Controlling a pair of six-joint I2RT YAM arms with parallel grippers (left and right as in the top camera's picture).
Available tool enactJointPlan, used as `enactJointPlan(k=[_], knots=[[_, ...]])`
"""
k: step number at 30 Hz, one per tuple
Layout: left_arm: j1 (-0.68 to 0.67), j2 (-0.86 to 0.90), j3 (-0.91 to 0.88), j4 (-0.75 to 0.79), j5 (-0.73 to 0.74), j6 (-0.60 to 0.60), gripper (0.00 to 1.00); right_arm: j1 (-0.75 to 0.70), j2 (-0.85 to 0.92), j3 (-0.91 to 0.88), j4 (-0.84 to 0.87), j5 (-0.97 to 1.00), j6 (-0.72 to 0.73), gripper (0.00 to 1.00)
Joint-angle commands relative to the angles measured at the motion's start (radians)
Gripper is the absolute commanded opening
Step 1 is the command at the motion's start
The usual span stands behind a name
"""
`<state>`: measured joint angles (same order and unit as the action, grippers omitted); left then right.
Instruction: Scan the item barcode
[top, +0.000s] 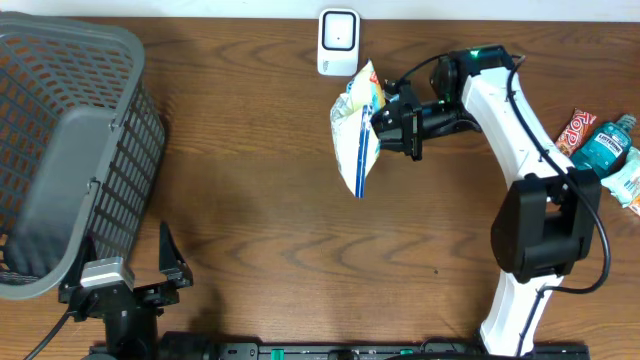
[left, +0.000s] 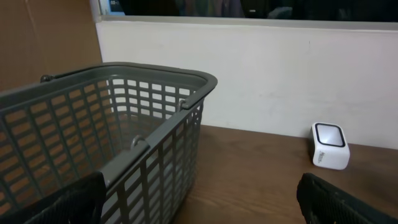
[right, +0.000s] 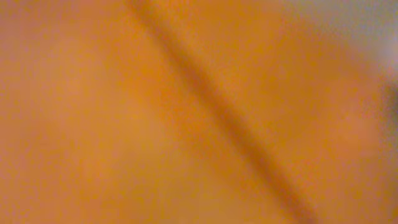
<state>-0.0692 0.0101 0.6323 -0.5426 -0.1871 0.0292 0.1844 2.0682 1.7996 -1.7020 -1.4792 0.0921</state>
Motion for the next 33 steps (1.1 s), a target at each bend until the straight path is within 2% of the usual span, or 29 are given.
enactJointPlan(k=[1,4,6,7,9,13,17,21,22,23,25,29,31,33], knots=[[-0.006,-0.008,-0.002,0.005,-0.008,-0.001,0.98,0.004,-0.042,0.005,0.000,0.051,-0.039,0.01],[-0.006,-0.008,-0.002,0.005,-0.008,-0.001,0.98,0.004,-0.040,0.005,0.000,0.185,0.062,0.01],[-0.006,-0.008,-0.002,0.005,-0.008,-0.001,0.98,0.004,-0.036,0.005,0.000,0.364,0.180,0.01],[-0.006,-0.008,-0.002,0.005,-0.008,-0.001,0.98,0.003,-0.034,0.004,0.000,0.497,0.323,0.01],[-0.006,-0.008,-0.002,0.005,-0.008,-0.001,0.98,0.003,-0.034,0.004,0.000,0.554,0.469,0.02],[-0.006,-0.008,-0.002,0.005,-0.008,-0.001,0.98,0.003,-0.034,0.004,0.000,0.459,0.496,0.01],[-0.006,-0.008,-0.002,0.006,-0.008,-0.001,0.98,0.002,-0.034,0.005,0.000,0.456,0.647,0.02],[-0.006,-0.008,-0.002,0.006,-0.008,-0.001,0.98,-0.005,-0.033,0.004,0.011,0.381,1.013,0.02],[-0.006,-0.008,-0.002,0.006,-0.008,-0.001,0.98,-0.010,-0.032,0.004,0.043,0.358,1.140,0.02],[-0.006,-0.008,-0.002,0.006,-0.008,-0.001,0.98,-0.014,-0.032,0.005,0.058,0.353,1.194,0.02],[-0.006,-0.008,-0.002,0.006,-0.008,-0.001,0.98,-0.027,-0.032,0.005,0.137,0.341,1.437,0.02],[-0.006,-0.008,-0.002,0.006,-0.008,-0.001,0.98,-0.058,-0.031,0.005,0.222,0.258,1.700,0.02],[-0.006,-0.008,-0.002,0.006,-0.008,-0.001,0.98,-0.068,-0.031,0.004,0.222,0.185,1.733,0.02],[-0.006,-0.008,-0.002,0.006,-0.008,-0.001,0.98,-0.075,-0.031,0.005,0.237,0.126,1.662,0.01]])
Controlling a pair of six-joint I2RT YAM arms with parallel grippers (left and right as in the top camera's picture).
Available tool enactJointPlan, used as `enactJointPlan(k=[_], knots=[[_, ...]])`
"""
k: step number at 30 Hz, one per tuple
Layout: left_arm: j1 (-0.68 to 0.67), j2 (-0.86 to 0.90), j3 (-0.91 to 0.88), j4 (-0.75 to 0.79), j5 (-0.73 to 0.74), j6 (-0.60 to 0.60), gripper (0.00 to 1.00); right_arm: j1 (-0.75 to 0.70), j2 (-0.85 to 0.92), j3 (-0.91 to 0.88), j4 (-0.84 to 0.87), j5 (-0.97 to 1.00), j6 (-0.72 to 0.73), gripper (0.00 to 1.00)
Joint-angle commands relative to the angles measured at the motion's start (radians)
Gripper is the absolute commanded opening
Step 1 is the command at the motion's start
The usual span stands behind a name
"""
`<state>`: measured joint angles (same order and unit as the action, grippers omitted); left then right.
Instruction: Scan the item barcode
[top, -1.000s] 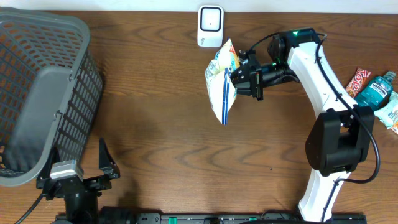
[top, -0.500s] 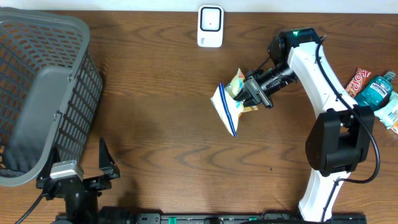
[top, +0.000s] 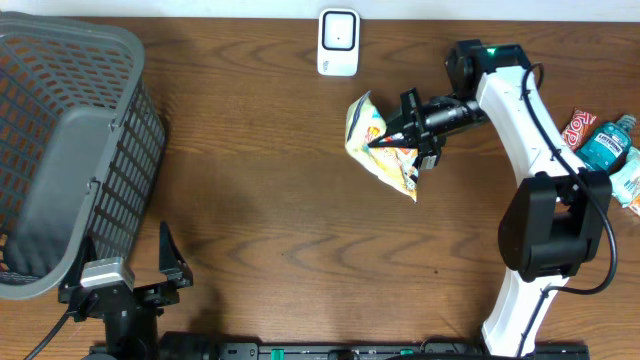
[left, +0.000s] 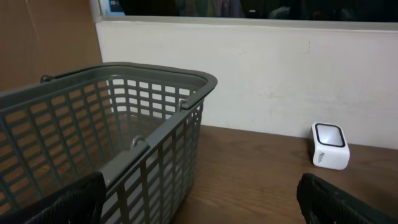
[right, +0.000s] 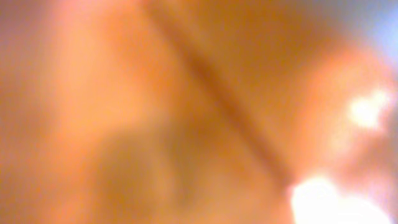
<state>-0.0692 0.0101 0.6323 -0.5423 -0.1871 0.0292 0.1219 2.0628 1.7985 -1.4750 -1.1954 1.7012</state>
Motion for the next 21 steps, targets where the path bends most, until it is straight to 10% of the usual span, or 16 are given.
enactJointPlan(k=[1,10,16,21], knots=[[-0.006,-0.008,-0.002,0.005,-0.008,-0.001,0.98,-0.013,-0.026,0.005,0.025,-0.151,-0.038,0.02],[-0.006,-0.008,-0.002,0.005,-0.008,-0.001,0.98,0.002,-0.026,0.006,0.429,-0.113,-1.310,0.01],[-0.006,-0.008,-0.002,0.005,-0.008,-0.001,0.98,0.069,-0.026,0.005,0.438,-0.031,-1.788,0.01],[-0.006,-0.008,-0.002,0.005,-0.008,-0.001,0.98,0.103,-0.026,0.006,0.455,-0.366,-2.147,0.01]])
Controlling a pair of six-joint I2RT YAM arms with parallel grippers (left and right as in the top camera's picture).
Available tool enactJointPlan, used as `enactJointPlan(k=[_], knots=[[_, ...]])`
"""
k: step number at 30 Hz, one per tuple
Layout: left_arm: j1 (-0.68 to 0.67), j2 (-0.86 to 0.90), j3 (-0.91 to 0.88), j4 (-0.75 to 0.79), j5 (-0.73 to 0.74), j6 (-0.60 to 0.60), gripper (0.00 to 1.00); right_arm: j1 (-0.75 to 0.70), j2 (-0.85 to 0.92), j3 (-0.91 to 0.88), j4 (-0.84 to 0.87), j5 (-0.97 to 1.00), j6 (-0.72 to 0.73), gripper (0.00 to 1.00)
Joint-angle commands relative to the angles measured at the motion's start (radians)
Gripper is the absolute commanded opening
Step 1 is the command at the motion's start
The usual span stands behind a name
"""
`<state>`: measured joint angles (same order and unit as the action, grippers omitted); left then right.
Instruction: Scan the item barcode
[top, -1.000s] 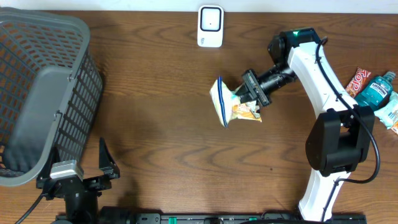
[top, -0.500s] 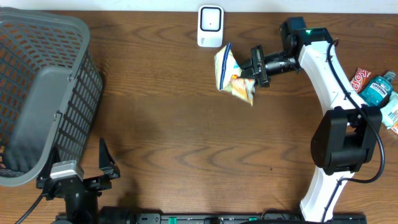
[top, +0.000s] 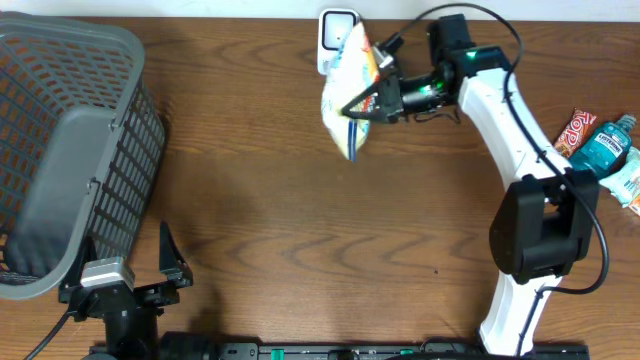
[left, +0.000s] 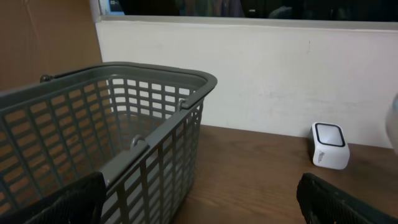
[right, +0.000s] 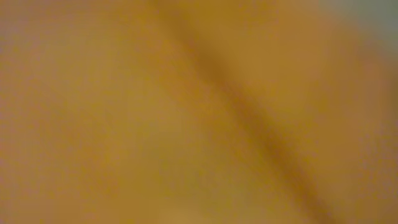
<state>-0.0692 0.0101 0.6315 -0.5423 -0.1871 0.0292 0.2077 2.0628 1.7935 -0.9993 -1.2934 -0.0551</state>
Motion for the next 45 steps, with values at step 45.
enactJointPlan(k=[45], knots=[[-0.006,-0.008,-0.007,0.005,-0.008,-0.001,0.98,0.084,-0.130,-0.002,0.150,0.662,-0.391,0.01]])
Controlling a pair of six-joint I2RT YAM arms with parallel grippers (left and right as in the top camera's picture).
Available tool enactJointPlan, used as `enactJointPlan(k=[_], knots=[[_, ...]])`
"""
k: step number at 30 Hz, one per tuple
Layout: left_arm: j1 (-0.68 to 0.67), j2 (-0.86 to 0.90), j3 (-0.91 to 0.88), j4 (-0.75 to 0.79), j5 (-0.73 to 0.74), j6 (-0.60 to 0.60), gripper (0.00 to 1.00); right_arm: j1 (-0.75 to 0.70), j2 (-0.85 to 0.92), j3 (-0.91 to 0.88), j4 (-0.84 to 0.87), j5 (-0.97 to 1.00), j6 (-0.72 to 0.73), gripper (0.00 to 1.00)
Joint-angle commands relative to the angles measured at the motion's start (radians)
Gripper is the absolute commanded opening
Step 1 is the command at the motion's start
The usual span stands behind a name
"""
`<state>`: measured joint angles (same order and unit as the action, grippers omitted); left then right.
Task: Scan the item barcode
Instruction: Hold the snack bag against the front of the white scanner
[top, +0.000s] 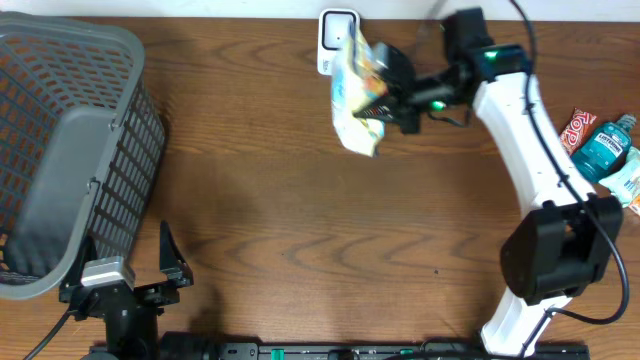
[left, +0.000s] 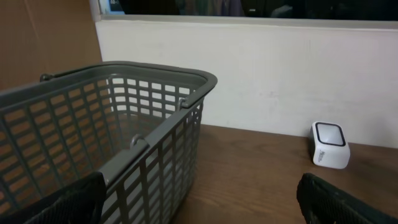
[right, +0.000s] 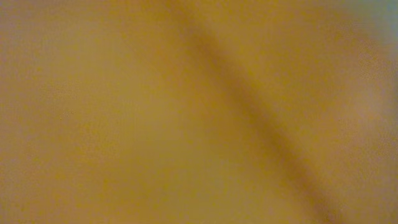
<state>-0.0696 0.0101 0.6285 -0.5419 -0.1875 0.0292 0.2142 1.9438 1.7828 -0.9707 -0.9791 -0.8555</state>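
Note:
A yellow and white snack bag (top: 355, 95) hangs in the air just in front of the white scanner (top: 337, 35), covering the scanner's right edge. My right gripper (top: 388, 98) is shut on the bag's right side. The right wrist view shows only a close orange-yellow blur of the bag (right: 199, 112). My left gripper (top: 125, 282) rests open at the table's front left, holding nothing. In the left wrist view its gripper (left: 199, 208) points at the scanner (left: 329, 145), and the bag is out of that view.
A grey plastic basket (top: 60, 150) stands at the left, also filling the left wrist view as the basket (left: 124, 124). A red packet (top: 578, 128) and a blue bottle (top: 605, 145) lie at the right edge. A white wall runs behind the table.
The bag has turned and shifted slightly right by the scanner, still in my right gripper. Its edge no longer shows in the left wrist view. The left arm has not moved.
My right gripper held the bag upright a little below and right of the scanner. Then the bag lay tilted lower, further from the scanner. Then it was raised against the scanner's front, where it stays now, turned a little.

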Motion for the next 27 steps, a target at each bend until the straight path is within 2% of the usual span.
enactJointPlan(k=[1,5,10,12,21,24,27], knots=[[-0.006,-0.008,-0.004,0.005,-0.008,-0.001,0.98,0.105,-0.011,0.009,0.190,0.402,0.412,0.01],[-0.006,-0.008,-0.004,0.005,-0.008,-0.001,0.98,0.151,0.009,0.009,0.390,0.589,0.530,0.01],[-0.006,-0.008,-0.004,0.005,-0.008,-0.001,0.98,0.144,0.136,0.069,0.568,0.596,0.634,0.01],[-0.006,-0.008,-0.004,0.005,-0.008,-0.001,0.98,0.137,0.188,0.124,0.574,0.591,0.643,0.01],[-0.006,-0.008,-0.004,0.005,-0.008,-0.001,0.98,0.126,0.580,0.692,0.518,0.641,0.728,0.01],[-0.006,-0.008,-0.004,0.005,-0.008,-0.001,0.98,0.122,0.665,0.775,0.538,0.680,0.743,0.01],[-0.006,-0.008,-0.004,0.005,-0.008,-0.001,0.98,0.122,0.704,0.784,0.556,0.698,0.754,0.01]])
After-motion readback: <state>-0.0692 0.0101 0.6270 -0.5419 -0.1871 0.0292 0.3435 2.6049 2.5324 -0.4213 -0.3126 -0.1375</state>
